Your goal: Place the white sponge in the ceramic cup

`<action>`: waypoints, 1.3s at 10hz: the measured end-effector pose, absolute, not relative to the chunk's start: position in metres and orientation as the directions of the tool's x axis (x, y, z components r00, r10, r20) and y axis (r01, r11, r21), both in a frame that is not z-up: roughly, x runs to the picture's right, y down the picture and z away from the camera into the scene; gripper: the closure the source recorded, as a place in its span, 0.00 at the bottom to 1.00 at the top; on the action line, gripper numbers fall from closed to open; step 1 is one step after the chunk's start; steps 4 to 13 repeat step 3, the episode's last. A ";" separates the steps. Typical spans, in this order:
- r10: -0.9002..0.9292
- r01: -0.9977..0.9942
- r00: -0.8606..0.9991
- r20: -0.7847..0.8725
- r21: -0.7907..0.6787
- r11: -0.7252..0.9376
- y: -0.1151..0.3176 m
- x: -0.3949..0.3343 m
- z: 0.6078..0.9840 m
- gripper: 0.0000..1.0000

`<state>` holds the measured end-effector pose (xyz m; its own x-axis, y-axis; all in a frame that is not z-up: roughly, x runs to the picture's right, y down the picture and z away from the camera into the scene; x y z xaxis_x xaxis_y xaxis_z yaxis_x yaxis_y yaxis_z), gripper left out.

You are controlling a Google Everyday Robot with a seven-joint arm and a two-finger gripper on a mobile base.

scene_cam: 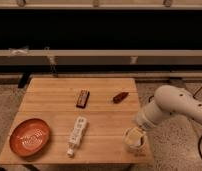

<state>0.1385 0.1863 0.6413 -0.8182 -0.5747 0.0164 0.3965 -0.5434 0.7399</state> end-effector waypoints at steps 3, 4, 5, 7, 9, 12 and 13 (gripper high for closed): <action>-0.547 0.378 -0.837 0.015 0.739 -0.558 0.182 0.136 0.638 0.20; -0.547 0.378 -0.837 0.015 0.739 -0.558 0.182 0.136 0.638 0.20; -0.547 0.378 -0.837 0.015 0.739 -0.558 0.182 0.136 0.638 0.20; -0.547 0.378 -0.837 0.015 0.739 -0.558 0.182 0.136 0.638 0.20; -0.547 0.378 -0.837 0.015 0.739 -0.558 0.182 0.136 0.638 0.20; -0.547 0.378 -0.837 0.015 0.739 -0.558 0.182 0.136 0.638 0.20; -0.547 0.378 -0.837 0.015 0.739 -0.558 0.182 0.136 0.638 0.20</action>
